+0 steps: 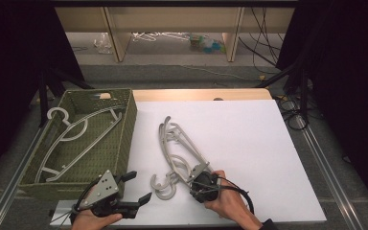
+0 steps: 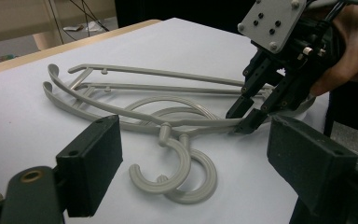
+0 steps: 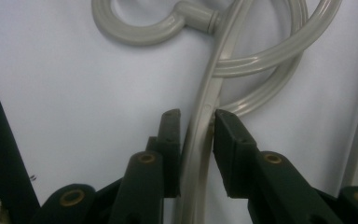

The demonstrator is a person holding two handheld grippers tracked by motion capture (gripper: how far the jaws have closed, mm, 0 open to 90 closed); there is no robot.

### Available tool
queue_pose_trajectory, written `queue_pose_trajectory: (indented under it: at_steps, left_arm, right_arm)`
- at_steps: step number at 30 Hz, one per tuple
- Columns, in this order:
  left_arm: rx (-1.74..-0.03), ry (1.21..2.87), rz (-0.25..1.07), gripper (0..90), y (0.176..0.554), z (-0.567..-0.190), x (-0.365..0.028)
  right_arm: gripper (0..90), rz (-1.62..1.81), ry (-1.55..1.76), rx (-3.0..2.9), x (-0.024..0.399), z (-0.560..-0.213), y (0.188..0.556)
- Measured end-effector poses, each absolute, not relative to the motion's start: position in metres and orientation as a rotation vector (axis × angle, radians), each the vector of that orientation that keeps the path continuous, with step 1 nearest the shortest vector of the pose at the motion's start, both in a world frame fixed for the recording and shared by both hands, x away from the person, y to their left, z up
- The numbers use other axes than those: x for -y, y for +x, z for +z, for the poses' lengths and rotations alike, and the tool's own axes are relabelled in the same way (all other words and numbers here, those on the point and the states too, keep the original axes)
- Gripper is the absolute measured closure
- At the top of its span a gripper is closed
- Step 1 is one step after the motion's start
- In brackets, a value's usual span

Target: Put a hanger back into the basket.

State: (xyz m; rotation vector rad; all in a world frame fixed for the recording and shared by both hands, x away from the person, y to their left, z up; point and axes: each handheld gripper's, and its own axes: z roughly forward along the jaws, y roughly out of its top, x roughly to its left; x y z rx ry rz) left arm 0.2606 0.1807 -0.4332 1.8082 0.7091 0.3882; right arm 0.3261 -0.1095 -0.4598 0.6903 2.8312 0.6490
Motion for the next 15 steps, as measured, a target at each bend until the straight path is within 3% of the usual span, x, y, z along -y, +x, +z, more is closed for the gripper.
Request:
queue_pose_trajectory:
  at_steps: [15]
  left_arm:
    - [-0.710,1.828,0.450,20.9,0.262,-0.432,-0.181]
  right_arm:
    - [81.0,0.634,0.566,-2.823,0.144,-0.423,0.326]
